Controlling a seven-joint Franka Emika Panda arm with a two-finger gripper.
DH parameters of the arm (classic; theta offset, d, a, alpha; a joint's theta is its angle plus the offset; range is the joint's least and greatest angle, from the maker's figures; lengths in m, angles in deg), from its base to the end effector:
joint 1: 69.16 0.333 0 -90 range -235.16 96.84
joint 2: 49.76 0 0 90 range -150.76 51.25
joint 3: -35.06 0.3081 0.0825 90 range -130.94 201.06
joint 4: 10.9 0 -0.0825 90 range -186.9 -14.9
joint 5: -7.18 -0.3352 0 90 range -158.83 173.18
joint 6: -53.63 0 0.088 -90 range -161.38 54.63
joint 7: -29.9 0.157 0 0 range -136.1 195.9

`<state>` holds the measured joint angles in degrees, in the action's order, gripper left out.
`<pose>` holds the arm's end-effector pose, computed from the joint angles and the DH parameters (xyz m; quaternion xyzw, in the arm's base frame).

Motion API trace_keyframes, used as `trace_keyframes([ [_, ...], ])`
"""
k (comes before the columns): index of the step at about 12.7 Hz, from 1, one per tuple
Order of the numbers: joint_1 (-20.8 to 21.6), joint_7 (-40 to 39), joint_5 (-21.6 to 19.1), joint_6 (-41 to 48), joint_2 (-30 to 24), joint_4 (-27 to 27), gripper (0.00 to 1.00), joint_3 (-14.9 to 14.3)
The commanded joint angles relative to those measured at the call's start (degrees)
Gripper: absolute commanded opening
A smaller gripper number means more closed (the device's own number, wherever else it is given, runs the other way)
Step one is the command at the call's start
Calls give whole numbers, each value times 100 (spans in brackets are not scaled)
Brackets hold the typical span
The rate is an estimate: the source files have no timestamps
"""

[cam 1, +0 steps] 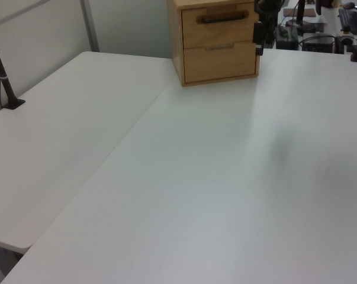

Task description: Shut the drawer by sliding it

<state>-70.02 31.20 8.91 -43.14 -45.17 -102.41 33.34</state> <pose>0.5381 -0.0281 0.5241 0.9993 -0.0321 0.0057 0.0163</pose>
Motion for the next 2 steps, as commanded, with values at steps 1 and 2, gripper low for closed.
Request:
trace_keyframes([
  [1,7,-51,29,0,-72,-35,100,-57],
  [2,-2,-42,20,-8,-11,10,100,-57],
])
